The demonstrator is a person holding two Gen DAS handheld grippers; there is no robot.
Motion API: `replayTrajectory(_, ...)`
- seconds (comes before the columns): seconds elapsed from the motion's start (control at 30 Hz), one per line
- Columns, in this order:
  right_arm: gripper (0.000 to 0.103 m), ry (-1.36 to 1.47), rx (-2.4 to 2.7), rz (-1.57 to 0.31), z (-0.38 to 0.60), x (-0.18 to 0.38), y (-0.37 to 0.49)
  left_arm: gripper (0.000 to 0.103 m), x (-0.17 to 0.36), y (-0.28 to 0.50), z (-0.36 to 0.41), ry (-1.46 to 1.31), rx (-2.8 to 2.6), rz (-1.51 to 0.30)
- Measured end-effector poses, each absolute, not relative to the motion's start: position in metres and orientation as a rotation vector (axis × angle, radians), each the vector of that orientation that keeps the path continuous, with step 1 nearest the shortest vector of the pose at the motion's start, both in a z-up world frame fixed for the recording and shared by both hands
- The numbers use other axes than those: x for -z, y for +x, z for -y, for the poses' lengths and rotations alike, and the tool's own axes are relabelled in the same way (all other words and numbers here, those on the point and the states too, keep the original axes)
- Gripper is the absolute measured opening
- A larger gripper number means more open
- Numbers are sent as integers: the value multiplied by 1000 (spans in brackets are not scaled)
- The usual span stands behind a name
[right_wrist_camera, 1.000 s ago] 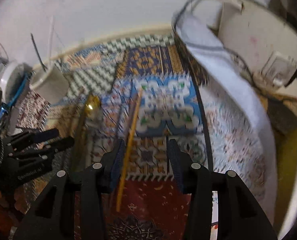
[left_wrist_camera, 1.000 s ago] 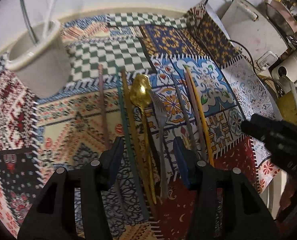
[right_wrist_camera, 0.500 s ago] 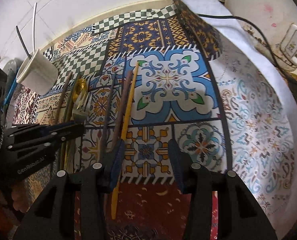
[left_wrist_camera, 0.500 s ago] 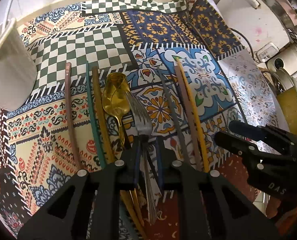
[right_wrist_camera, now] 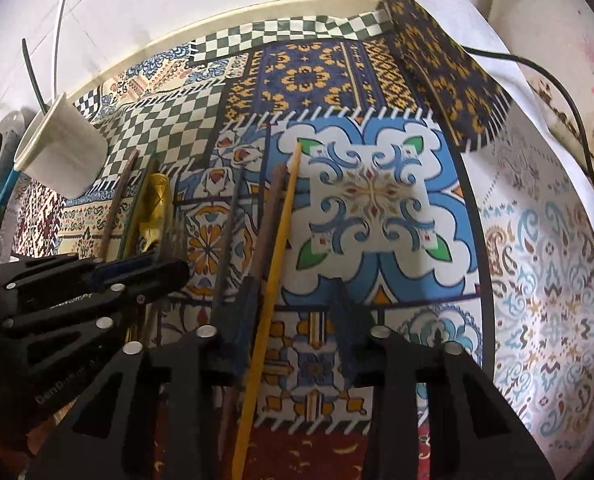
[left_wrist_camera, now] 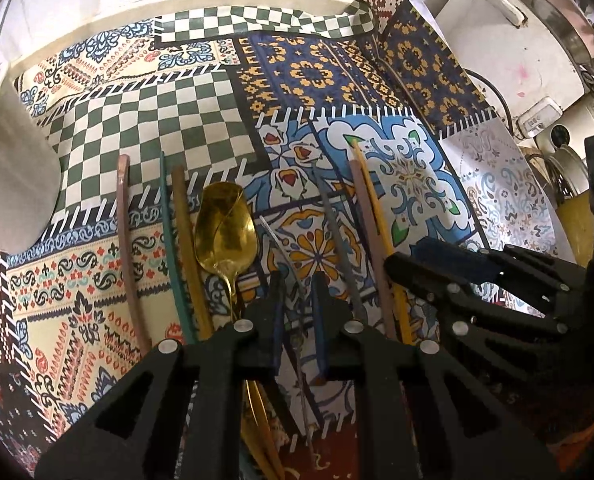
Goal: Organize utensils
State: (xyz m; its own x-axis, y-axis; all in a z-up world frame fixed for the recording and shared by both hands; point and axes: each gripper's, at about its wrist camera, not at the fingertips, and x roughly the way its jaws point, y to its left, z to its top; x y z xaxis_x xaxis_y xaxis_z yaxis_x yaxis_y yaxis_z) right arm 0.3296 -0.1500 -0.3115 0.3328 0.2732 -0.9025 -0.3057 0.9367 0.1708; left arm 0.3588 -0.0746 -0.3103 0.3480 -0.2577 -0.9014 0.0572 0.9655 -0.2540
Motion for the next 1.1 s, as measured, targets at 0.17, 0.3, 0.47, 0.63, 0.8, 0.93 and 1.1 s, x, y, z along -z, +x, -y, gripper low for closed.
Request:
replayTrajectory(0.17,13,-150,-330,-1142,135,316,331,7,313,370,80,-163,189,-1193)
replayTrajectory(0.3,8,-170,-332,-1129,130,317,330,4,314,375,77,-185,198,-1203)
replayTrajectory(0.47,5,-56,-368,-1161,142,314,332,2,309,373,70,-225,216,-1202)
replayTrajectory(0.63,5,-6,-363,-1111,152,294,321,1,284,363,69,-232,238,-1138)
replayTrajectory(0.8,5,26,-362,-1053,160,270,310,1,254,345,65,-234,246,-1068)
replayTrajectory(0.93,5,37,-358,-1001,165,250,300,0,235,324,59,-239,249,-1026)
replayTrajectory(1.1,5,42,-354,-939,170,227,285,0,212,296,55,-216,236,-970)
